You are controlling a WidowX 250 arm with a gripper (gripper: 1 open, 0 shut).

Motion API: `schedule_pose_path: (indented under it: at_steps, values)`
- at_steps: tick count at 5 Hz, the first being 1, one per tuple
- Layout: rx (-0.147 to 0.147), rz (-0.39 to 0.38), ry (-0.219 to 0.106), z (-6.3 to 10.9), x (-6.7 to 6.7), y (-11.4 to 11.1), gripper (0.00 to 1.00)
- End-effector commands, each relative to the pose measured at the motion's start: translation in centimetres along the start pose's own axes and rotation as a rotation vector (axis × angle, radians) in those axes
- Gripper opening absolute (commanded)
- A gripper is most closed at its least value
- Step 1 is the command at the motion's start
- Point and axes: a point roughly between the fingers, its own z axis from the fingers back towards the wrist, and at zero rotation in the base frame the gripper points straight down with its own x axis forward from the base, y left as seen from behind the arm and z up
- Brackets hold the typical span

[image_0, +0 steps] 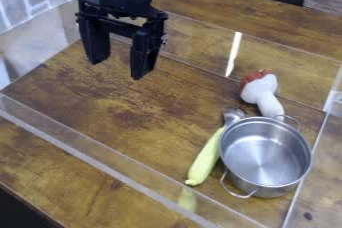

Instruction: Move the green spoon to the left

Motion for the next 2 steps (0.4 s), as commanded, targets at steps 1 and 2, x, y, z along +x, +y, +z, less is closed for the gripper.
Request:
schedule_pose_path:
  at_steps: [1, 2]
  values:
    - [0.0, -0.034, 0.025, -1.6, 1.0, 0.1, 1.0]
    - [0.002, -0.066, 0.014, -3.8, 1.7, -1.6, 1.0]
